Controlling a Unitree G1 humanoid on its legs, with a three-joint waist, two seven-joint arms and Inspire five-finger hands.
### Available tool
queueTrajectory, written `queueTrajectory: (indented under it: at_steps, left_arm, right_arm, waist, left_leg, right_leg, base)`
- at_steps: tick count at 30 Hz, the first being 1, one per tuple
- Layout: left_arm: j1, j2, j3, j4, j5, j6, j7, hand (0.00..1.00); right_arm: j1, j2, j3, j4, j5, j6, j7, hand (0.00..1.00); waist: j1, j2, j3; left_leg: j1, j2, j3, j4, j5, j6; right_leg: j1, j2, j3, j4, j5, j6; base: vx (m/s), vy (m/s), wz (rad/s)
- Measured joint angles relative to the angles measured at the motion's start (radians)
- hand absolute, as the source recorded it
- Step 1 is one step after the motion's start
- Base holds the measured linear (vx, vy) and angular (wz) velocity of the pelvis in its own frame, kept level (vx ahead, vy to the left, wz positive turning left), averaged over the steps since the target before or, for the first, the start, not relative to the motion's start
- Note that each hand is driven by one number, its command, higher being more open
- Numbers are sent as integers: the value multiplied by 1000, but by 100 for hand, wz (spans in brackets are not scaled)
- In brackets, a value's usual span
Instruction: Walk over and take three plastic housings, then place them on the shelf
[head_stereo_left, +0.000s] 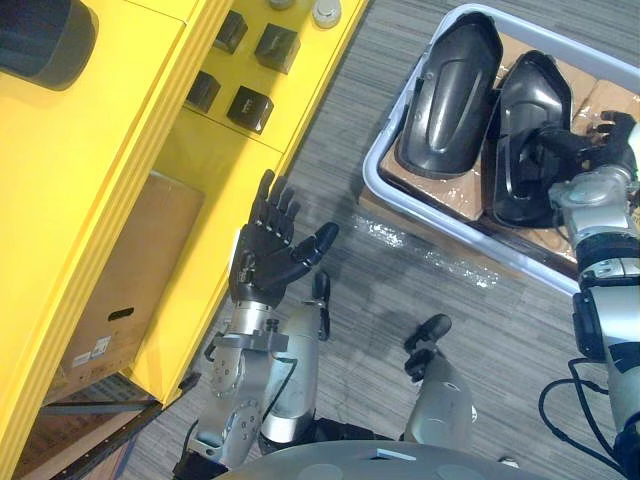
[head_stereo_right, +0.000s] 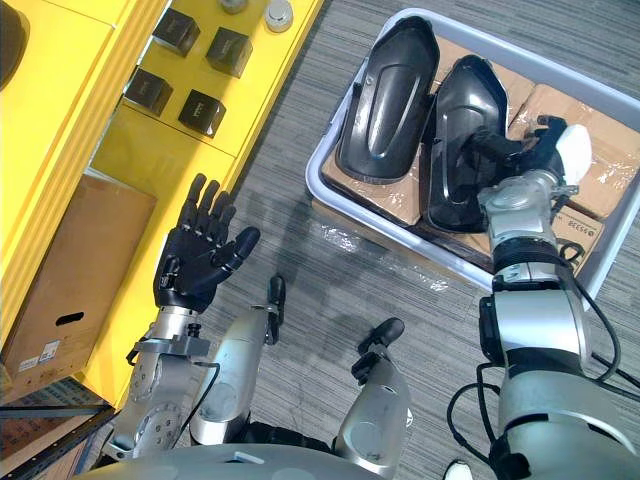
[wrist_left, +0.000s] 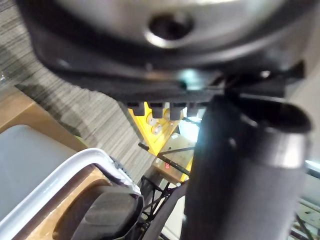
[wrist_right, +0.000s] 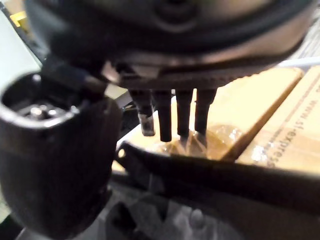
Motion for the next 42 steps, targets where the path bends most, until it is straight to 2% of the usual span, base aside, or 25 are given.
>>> queueTrajectory:
  at_steps: [6, 13, 17, 20, 22, 25, 27, 28, 31, 34, 38, 42]
  left_arm:
    - [1, -2, -3, 0, 0, 0, 0, 100]
    - [7, -15, 10, -4, 0, -1, 22, 100]
    - [42, -15, 64, -71, -3, -1, 20, 100]
    - [55, -14, 94, -108, -39, -1, 4, 100]
    - [58, -12, 121, -118, -43, 1, -28, 100]
    - [65, -10, 127, -118, -41, 8, -45, 100]
    - [75, -11, 133, -120, -41, 9, -60, 100]
    - [76, -13, 138, -128, -41, 12, -63, 100]
    - [81, -17, 157, -141, -33, 31, -61, 100]
    - [85, -18, 171, -143, -29, 72, -60, 100]
    - [90, -17, 185, -144, -5, 137, -65, 100]
    - [131, -16, 207, -144, 10, 170, -97, 100]
  right_arm:
    - [-4, -5, -9, 41, -39, 58, 38, 0]
    - [100, 35, -29, -44, -42, 54, 36, 0]
    - [205, 94, -69, -149, -95, 50, 3, 0]
    - [265, 144, -70, -203, -118, 49, -31, 0]
    - [320, 210, -86, -244, -121, 46, -71, 0]
    - [365, 261, -105, -278, -127, 51, -104, 0]
    - [410, 296, -118, -314, -160, 66, -131, 0]
    - [451, 317, -132, -362, -188, 77, -142, 0]
    - [498, 321, -138, -450, -243, 92, -156, 0]
    - [550, 320, -164, -553, -333, 100, -173, 0]
    - [582, 310, -183, -592, -393, 100, -213, 0]
    - [596, 300, -194, -595, -395, 92, -245, 0]
  waist:
    - [-1, 0, 0]
    - [-6, 1, -1]
    - [-13, -5, 0]
    - [-19, -20, 0]
    - [-29, -45, -5]
    - [-33, -62, -13]
    - [-35, -78, -29]
    - [-42, -90, -57]
    - [-62, -98, -81]
    - [-76, -107, -153]
    - [-84, -129, -212]
    - [-83, -139, -238]
  left_leg:
    - [17, 3, 13, -36, 22, -6]
    - [93, 9, 37, -81, 29, -13]
    - [158, 14, 39, -151, 55, -30]
    - [211, 18, 40, -209, 80, -39]
    - [253, 28, 42, -253, 97, -48]
    - [297, 31, 48, -290, 107, -55]
    - [334, 30, 60, -318, 113, -58]
    - [341, 31, 67, -329, 115, -60]
    - [371, 31, 79, -342, 116, -60]
    - [388, 36, 96, -348, 111, -66]
    - [424, 52, 107, -346, 97, -78]
    - [434, 54, 114, -339, 85, -81]
  right_leg:
    - [-9, 4, 9, 1, 1, -3]
    - [37, 15, 26, -17, -1, -6]
    - [77, 32, 23, -36, -6, -14]
    - [104, 42, 20, -38, -11, -20]
    - [132, 56, 14, -48, -13, -24]
    - [166, 67, 5, -69, -13, -24]
    - [192, 73, 3, -90, -14, -23]
    - [197, 78, 2, -107, -13, -21]
    - [224, 84, 6, -125, -8, -13]
    - [235, 96, 19, -149, -1, -7]
    - [276, 119, 27, -179, 6, -7]
    - [301, 129, 28, -221, 24, -8]
  base:
    - [-22, -12, -5]
    - [17, -1, -8]
    - [41, -36, -2]
    - [40, -53, -1]
    - [33, -52, -1]
    - [29, -32, -5]
    - [22, -31, -10]
    - [4, -20, -9]
    - [15, -17, -11]
    - [20, -27, -17]
    - [6, -30, -10]
    - [-21, -5, -5]
